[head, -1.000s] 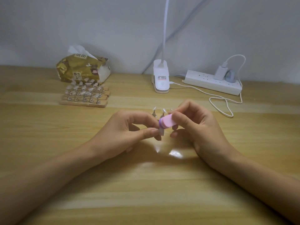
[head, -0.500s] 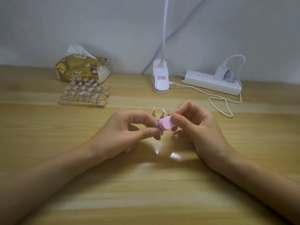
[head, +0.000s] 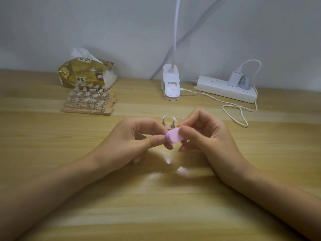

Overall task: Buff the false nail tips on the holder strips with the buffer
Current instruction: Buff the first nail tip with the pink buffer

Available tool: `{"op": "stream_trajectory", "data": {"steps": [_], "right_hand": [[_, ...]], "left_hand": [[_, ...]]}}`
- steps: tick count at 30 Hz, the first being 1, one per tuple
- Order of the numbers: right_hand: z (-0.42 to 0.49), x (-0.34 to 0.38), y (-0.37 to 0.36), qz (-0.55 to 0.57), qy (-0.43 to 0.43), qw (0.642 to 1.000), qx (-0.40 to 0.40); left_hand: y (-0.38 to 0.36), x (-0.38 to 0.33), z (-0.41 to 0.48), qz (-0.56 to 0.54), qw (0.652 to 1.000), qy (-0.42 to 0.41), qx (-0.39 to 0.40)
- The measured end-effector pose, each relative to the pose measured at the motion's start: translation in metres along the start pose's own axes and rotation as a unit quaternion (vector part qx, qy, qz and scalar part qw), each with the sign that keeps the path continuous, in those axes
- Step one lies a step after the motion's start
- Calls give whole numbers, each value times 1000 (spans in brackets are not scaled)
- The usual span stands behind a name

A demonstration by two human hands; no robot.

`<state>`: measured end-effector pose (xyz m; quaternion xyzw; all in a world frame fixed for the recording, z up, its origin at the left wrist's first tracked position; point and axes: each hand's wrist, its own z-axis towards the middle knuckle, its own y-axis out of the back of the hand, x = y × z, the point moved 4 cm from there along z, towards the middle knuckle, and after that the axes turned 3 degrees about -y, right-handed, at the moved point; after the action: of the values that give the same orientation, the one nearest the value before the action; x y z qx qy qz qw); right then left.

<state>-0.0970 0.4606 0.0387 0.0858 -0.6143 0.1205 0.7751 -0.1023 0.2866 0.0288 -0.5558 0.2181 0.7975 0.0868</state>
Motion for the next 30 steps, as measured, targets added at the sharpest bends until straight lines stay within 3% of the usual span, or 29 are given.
{"op": "stream_trajectory", "data": {"steps": [2,6,9,14,21,30], "right_hand": [[-2,0,-4,-16,5,999,29],[0,0,4,18,-6,1000,-24],[-1,0,-4,-18,6,1000,23],[5,6,24,25,-12,995,-94],[-1,3,2,11,14,1000,4],[0,0,0,8,-18,1000,10]], "left_hand": [[0,1,1,-3,1000,4,-9],[0,1,1,-9,1000,3,2],[0,1,0,-11,1000,7,-10],[0,-2,-1,0,1000,0,-8],[0,-7,-2,33,999,-32,-27],[2,-6,-3,52,997,-52,-32]]}}
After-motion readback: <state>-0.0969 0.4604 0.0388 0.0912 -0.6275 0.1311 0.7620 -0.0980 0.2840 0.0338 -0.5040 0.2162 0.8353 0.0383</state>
